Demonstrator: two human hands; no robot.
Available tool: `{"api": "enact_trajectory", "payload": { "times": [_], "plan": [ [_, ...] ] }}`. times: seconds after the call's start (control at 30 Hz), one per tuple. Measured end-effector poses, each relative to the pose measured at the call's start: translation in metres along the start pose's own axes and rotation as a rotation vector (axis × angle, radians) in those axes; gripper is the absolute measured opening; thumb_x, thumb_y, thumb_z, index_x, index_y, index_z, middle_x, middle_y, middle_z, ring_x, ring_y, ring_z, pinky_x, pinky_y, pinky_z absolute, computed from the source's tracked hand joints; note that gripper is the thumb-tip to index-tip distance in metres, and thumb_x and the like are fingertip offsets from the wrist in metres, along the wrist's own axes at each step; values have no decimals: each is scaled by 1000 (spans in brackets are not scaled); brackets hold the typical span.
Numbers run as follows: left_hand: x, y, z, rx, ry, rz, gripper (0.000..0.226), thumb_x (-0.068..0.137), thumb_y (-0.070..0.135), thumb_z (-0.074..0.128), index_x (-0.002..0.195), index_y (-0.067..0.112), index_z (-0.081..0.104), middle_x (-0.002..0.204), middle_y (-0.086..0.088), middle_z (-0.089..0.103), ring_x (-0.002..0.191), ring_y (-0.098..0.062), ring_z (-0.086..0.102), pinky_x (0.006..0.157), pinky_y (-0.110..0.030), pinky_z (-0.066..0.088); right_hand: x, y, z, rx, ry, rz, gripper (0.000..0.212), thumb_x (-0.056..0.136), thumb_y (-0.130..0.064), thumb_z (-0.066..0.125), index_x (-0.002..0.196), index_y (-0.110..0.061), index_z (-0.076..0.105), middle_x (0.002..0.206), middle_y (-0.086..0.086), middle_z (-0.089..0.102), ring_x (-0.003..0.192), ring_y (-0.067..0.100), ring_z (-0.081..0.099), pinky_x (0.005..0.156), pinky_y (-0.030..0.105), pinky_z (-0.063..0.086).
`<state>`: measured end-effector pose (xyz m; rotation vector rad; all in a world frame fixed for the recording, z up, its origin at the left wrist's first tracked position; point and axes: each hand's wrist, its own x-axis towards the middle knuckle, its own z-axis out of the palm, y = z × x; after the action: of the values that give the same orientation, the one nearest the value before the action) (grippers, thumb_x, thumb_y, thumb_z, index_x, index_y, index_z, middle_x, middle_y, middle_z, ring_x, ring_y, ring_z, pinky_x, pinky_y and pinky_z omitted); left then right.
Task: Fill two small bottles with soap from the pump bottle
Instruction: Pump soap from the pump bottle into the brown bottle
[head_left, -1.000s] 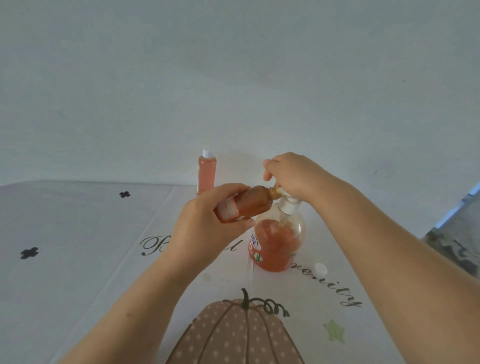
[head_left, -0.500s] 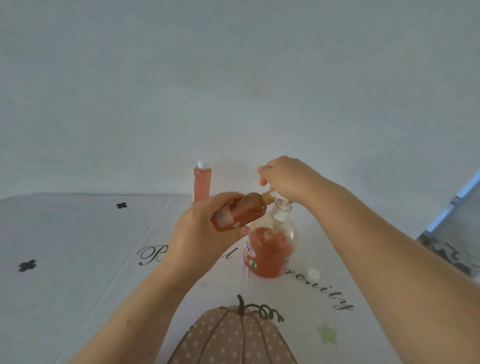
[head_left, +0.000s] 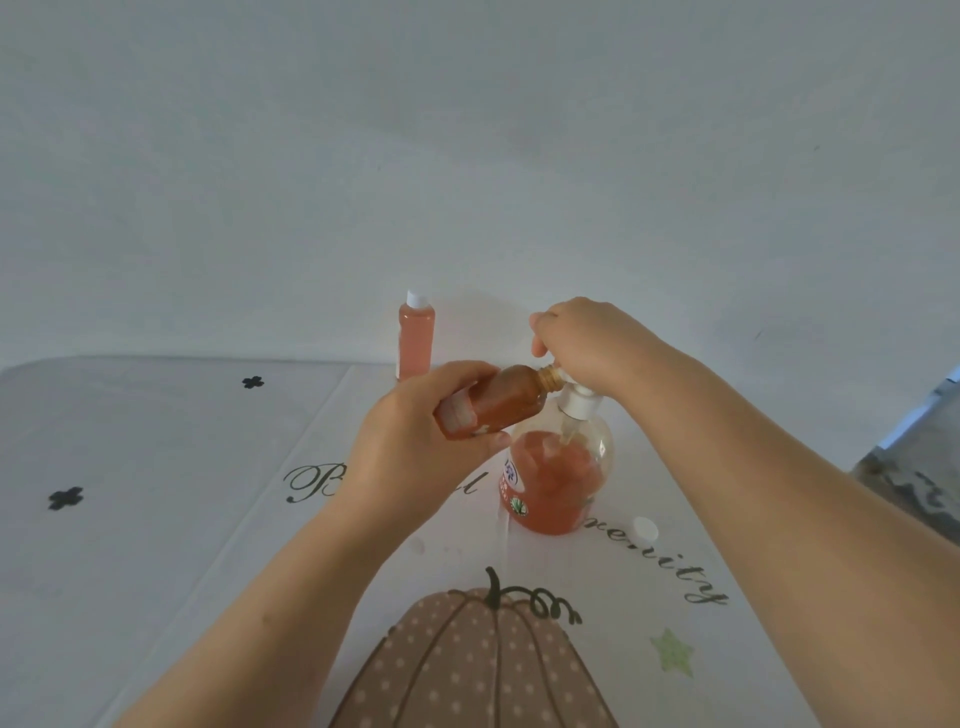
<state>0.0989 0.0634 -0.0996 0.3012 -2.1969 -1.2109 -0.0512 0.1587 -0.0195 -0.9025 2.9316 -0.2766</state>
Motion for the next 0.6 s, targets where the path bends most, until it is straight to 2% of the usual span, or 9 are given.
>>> {"api": "enact_trajectory", "payload": {
  "times": [0.1,0.2,0.27,0.3,0.37,0.43,0.5,0.6],
  "plan": [
    [-1,2,0,16,-11,12,48,73,23,83,99,53,57,94,38,60,87,10,59,71,-4,43,0,2,2,-72,16,-40,30,89,6,47,114,-3,59,113,13,59,98,31,61,85,38,51],
    [-2,3,0,17,-15,12,46,74,23,83,100,52,58,94,38,60,87,11,59,70,-2,42,-3,-1,-1,-57,7,-47,26,95,-1,49,119,-3,60,117,15,60,102,34,62,89,40,54],
    [-3,4,1,9,-13,15,44,74,24,83,103,48,61,91,35,63,87,10,60,70,-3,43,-4,-1,-5,4,3,-21,28,103,-8,42,123,-3,62,121,17,62,107,36,62,93,43,53],
    [-3,4,1,8,-9,20,43,74,24,83,104,47,62,90,34,63,86,9,60,70,-3,43,-4,-1,-7,42,4,-12,31,104,-10,38,121,-3,63,120,18,64,103,35,63,92,41,53],
    [-3,6,0,8,-4,32,43,73,25,83,103,47,62,91,34,63,86,9,60,70,-3,43,-1,-1,-11,128,22,28,35,101,-16,38,115,-3,66,113,17,68,83,29,61,82,36,50],
    [-3,7,0,2,-2,38,43,74,24,83,104,46,62,89,31,64,86,8,61,70,-3,42,-1,-3,-14,188,5,62,39,99,-26,39,112,-3,68,103,14,71,74,28,60,83,40,54],
    [-4,7,-1,6,3,41,43,73,24,83,106,44,63,85,28,66,85,9,60,70,-2,41,-3,-6,-17,158,-39,66,40,99,-30,40,112,-4,68,100,14,71,84,33,68,89,48,57],
    [-3,7,-1,12,2,38,43,73,25,83,108,42,64,86,27,65,86,9,60,71,-2,41,-3,-7,-18,144,-40,54,40,99,-30,40,113,-4,67,105,17,71,90,35,69,90,48,57]
  ]
}}
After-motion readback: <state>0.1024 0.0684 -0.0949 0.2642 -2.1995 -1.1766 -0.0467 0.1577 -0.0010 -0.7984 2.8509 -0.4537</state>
